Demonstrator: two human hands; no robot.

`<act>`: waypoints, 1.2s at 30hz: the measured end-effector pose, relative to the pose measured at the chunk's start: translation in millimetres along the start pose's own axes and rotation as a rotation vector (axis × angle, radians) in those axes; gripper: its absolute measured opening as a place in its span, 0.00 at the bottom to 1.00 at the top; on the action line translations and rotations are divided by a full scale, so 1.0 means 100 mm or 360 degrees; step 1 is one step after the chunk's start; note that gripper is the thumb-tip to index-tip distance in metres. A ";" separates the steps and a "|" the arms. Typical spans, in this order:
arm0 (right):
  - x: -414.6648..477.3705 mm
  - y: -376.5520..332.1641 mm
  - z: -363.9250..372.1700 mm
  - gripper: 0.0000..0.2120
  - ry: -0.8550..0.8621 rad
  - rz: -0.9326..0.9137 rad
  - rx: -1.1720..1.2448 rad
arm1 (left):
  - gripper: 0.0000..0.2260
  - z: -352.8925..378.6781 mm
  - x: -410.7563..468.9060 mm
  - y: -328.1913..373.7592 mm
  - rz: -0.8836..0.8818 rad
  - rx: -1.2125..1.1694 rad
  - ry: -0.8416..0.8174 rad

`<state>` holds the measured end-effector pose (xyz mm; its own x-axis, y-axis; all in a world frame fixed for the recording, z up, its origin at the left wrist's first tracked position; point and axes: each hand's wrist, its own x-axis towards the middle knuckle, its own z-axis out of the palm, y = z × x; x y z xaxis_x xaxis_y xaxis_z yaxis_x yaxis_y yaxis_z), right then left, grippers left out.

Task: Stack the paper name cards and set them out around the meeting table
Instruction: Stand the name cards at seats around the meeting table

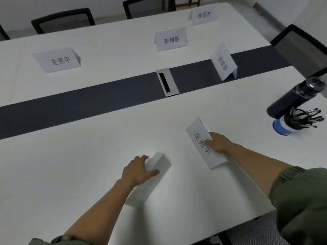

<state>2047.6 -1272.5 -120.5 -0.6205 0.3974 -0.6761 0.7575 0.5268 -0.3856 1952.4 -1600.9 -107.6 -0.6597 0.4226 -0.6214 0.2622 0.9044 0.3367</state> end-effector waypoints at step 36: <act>0.08 3.01 -0.61 0.28 0.0628 -0.0403 -0.0770 | 0.21 1.28 0.65 2.85 0.0234 0.0632 0.0811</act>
<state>2258.6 -1065.3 -203.9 -0.8644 0.4135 -0.2861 0.4595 0.8806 -0.1155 2074.4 -1308.5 -142.2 -0.8223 0.5505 -0.1439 0.5502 0.8338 0.0453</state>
